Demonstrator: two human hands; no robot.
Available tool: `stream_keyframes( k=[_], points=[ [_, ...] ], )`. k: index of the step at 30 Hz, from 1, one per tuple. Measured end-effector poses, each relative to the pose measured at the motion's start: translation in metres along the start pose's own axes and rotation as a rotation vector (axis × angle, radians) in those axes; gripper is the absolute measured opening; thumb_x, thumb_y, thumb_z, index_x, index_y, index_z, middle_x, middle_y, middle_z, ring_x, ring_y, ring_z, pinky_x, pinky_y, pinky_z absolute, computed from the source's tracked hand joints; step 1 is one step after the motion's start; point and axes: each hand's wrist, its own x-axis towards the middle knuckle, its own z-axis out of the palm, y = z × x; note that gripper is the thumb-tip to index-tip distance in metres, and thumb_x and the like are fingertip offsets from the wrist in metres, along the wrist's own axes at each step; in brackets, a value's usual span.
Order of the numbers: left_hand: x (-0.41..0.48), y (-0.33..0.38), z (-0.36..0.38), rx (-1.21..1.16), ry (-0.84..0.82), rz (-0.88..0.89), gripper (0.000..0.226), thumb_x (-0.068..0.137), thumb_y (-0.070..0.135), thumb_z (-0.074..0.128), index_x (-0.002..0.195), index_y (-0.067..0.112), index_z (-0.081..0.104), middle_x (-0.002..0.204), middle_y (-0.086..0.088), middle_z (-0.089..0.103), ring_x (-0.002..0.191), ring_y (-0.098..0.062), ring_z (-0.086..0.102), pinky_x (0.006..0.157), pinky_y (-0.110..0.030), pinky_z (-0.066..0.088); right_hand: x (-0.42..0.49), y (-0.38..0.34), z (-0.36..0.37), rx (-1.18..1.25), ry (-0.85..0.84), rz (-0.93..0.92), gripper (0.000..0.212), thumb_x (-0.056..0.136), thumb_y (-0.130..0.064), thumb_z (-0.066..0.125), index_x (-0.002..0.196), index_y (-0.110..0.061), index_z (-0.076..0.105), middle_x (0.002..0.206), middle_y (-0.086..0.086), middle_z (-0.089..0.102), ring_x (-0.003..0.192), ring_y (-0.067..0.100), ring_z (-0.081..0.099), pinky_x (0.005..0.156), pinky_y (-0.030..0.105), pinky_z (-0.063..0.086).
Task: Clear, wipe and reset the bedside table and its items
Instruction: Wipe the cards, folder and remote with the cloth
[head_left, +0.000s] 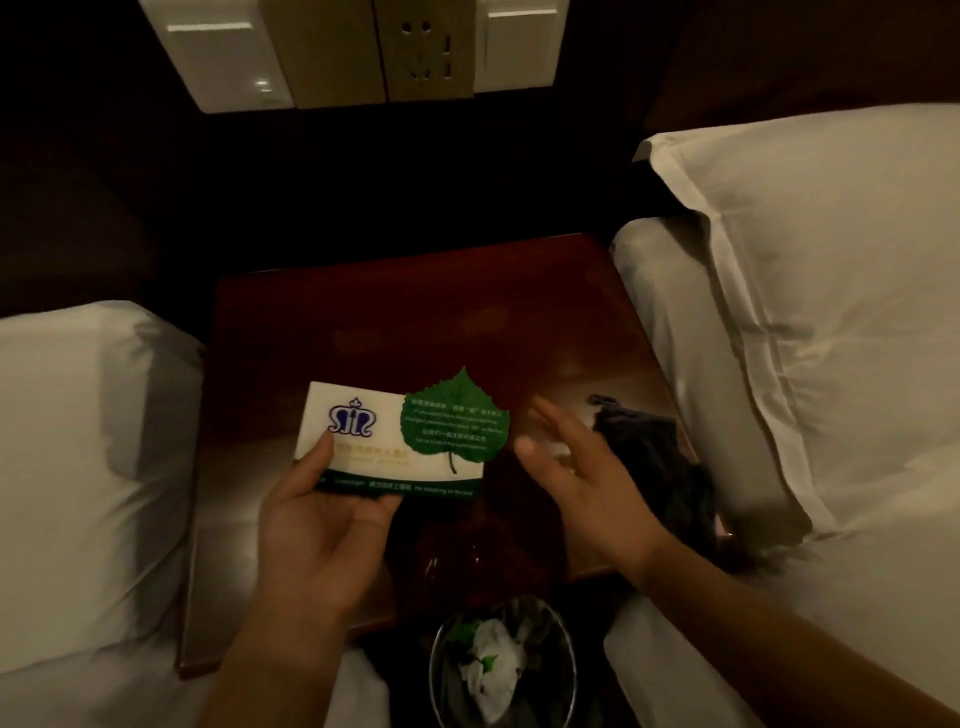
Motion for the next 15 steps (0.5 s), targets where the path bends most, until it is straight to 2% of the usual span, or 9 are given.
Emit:
stream_keyframes(
  k=[2,3,4,5,6,9,12,14,15],
  points=[
    [0.005,0.003,-0.003,0.006,-0.021,0.003,0.047,0.085,0.022,0.059,0.132,0.014,0.061,0.127,-0.01,0.07,0.117,-0.029,0.067,0.098,-0.051,0.05,0.018,-0.026,0.022,0.339,-0.183,0.172,0.08,0.068,-0.071,0.069,0.138,-0.042,0.043,0.131,-0.016,0.058,0.115,0.006,0.059,0.088,0.033,0.053],
    [0.008,0.005,-0.006,0.001,-0.024,0.008,0.047,0.086,0.022,0.059,0.133,0.014,0.06,0.129,-0.011,0.069,0.119,-0.03,0.065,0.1,-0.052,0.049,0.026,-0.034,0.031,0.398,-0.197,0.175,0.067,0.074,-0.056,0.074,0.132,-0.032,0.05,0.121,-0.009,0.066,0.104,0.01,0.066,0.075,0.033,0.057],
    [0.011,0.008,-0.01,-0.004,-0.018,0.014,0.048,0.087,0.022,0.059,0.134,0.013,0.059,0.129,-0.011,0.069,0.121,-0.031,0.064,0.102,-0.053,0.048,0.034,-0.039,0.037,0.405,-0.16,0.154,0.045,0.082,-0.038,0.074,0.121,-0.023,0.056,0.108,-0.006,0.072,0.092,0.013,0.069,0.063,0.031,0.057],
    [0.014,0.012,-0.015,-0.004,-0.014,0.012,0.048,0.086,0.023,0.06,0.134,0.013,0.059,0.13,-0.012,0.068,0.121,-0.032,0.063,0.102,-0.054,0.047,0.039,-0.045,0.043,0.406,-0.112,0.135,0.024,0.087,-0.023,0.07,0.109,-0.019,0.06,0.096,-0.004,0.074,0.083,0.014,0.07,0.054,0.029,0.054],
    [0.017,0.016,-0.02,0.009,-0.008,0.006,0.049,0.086,0.023,0.061,0.134,0.014,0.058,0.129,-0.011,0.069,0.122,-0.032,0.063,0.103,-0.055,0.047,0.045,-0.047,0.046,0.414,-0.085,0.125,0.013,0.089,-0.014,0.067,0.1,-0.016,0.061,0.088,-0.003,0.074,0.077,0.014,0.069,0.05,0.028,0.051],
    [0.025,0.033,-0.038,0.151,0.035,0.049,0.044,0.081,0.021,0.064,0.125,0.013,0.063,0.121,-0.009,0.073,0.12,-0.031,0.064,0.101,-0.053,0.048,0.064,-0.054,0.052,0.406,-0.109,0.102,0.009,0.09,-0.005,0.064,0.098,-0.006,0.06,0.09,0.009,0.071,0.076,0.016,0.067,0.053,0.028,0.052],
    [0.038,0.053,-0.053,0.434,0.134,0.252,0.023,0.085,0.008,0.061,0.106,0.014,0.068,0.105,-0.008,0.077,0.108,-0.029,0.07,0.088,-0.04,0.055,0.091,-0.066,0.056,0.328,-0.093,0.003,0.009,0.091,-0.003,0.062,0.099,-0.004,0.059,0.091,0.01,0.072,0.079,0.018,0.068,0.057,0.026,0.052],
    [0.051,0.061,-0.065,0.777,0.228,0.43,0.027,0.088,0.001,0.061,0.103,0.021,0.07,0.102,-0.004,0.075,0.105,-0.025,0.069,0.08,-0.029,0.053,0.109,-0.072,0.058,0.281,-0.068,-0.047,0.006,0.093,-0.003,0.06,0.098,-0.007,0.058,0.095,0.011,0.072,0.084,0.021,0.069,0.062,0.028,0.053],
    [0.057,0.063,-0.071,1.041,0.247,0.535,0.031,0.087,0.002,0.064,0.107,0.025,0.069,0.108,-0.002,0.072,0.109,-0.024,0.066,0.084,-0.03,0.052,0.117,-0.073,0.058,0.256,-0.05,-0.063,0.006,0.093,-0.004,0.059,0.098,-0.009,0.058,0.097,0.012,0.071,0.087,0.022,0.069,0.064,0.03,0.054]
  ],
)
